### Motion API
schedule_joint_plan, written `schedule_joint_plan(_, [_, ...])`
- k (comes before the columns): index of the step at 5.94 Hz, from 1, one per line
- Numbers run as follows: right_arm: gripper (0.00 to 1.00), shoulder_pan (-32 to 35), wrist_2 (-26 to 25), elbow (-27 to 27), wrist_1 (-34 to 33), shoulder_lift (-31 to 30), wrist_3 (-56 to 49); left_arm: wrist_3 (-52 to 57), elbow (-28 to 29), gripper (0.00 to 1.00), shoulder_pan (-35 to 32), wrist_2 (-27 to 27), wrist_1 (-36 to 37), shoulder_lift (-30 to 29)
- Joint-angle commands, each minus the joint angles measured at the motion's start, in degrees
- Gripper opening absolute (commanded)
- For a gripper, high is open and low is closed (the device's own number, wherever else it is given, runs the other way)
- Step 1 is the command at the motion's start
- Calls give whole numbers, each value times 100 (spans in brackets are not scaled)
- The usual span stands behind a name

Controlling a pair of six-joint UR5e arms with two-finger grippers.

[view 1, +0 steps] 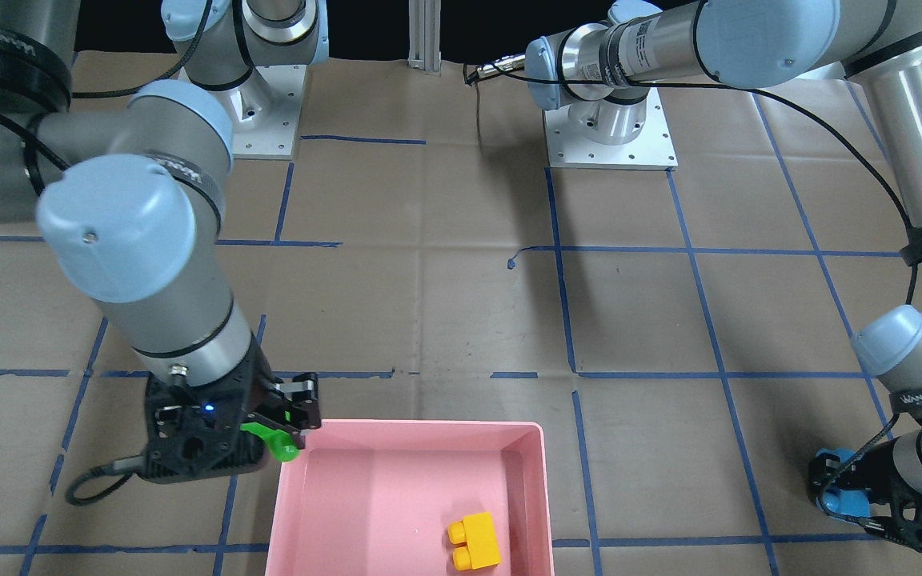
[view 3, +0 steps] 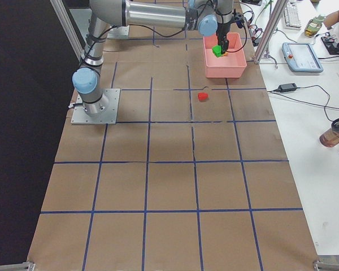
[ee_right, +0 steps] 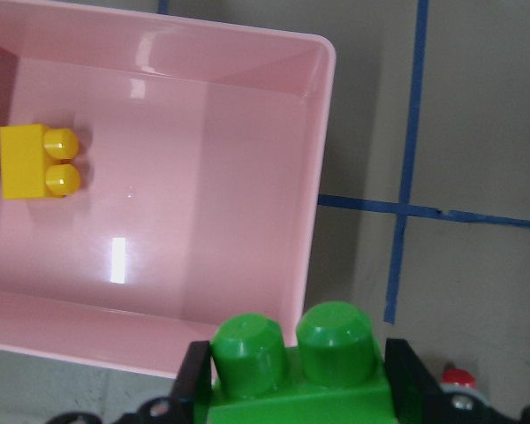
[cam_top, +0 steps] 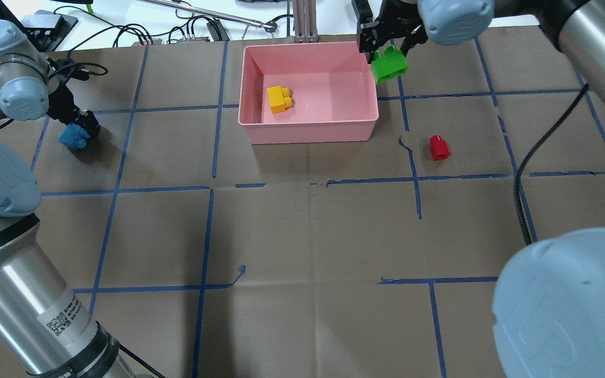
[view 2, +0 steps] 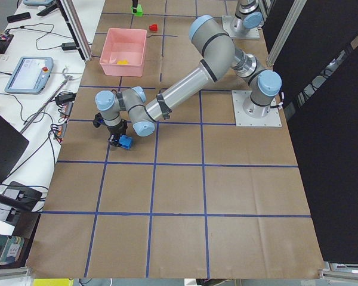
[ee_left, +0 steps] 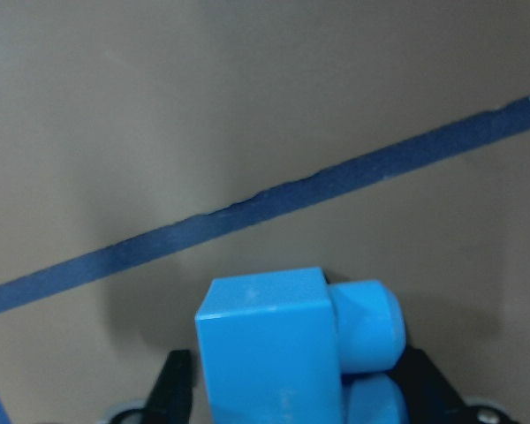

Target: Put all blocks into box

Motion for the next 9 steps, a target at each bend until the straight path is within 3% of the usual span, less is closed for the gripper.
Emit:
schedule_joint_plan(1, [23, 311, 17, -449, -369, 913, 630, -341, 71, 0, -111, -74, -404, 287])
schedule_joint_plan(2, [26, 320, 340, -450, -573, 1177, 806, -727, 79, 0, -224, -466, -867, 585])
schedule_joint_plan(3, [67, 312, 360, -441, -601, 1232, 808, -1305, 88, 0, -539, -496, -1106, 728])
schedule_joint_plan(4, [99, 303, 369, -450, -593, 1207, 895, -2111, 88, 0, -1003, -592, -1109, 833])
schedule_joint_plan(6, [100, 189, 299, -476, -270, 892, 887, -4166, 298, 0, -2039, -1084, -943, 888])
schedule_joint_plan(7, [100, -3, 264, -476, 159, 629, 739, -4533, 473, 0, -2506, -1364, -681, 826])
schedule_joint_plan(9, [100, -914, 255, -336, 1029, 284, -617, -5175, 475, 3, -3289, -1262, -111, 669])
